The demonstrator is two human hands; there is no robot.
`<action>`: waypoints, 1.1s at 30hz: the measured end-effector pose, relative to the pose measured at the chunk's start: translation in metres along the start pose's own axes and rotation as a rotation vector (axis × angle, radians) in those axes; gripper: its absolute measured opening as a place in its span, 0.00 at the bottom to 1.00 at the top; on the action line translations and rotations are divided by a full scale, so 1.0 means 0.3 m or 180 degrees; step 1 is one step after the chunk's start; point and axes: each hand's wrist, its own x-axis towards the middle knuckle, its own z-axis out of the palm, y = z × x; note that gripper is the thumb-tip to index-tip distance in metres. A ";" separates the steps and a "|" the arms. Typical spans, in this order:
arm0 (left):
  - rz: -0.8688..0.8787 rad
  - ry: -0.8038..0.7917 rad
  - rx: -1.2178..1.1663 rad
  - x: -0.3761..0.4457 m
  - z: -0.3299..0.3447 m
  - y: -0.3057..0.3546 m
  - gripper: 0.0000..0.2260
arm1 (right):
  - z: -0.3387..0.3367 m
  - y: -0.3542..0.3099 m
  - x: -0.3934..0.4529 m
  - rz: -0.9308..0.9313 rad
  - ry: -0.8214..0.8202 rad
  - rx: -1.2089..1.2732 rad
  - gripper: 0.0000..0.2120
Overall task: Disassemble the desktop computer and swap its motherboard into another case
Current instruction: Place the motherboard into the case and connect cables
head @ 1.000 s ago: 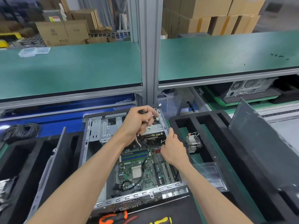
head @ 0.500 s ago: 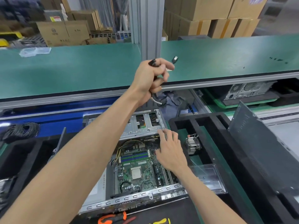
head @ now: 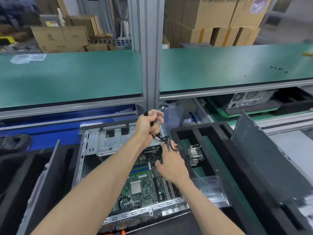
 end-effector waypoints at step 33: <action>-0.0536 -0.2107 0.4975 0.174 0.377 -0.363 0.46 | 0.009 0.073 0.008 0.0233 -0.0436 0.1403 0.44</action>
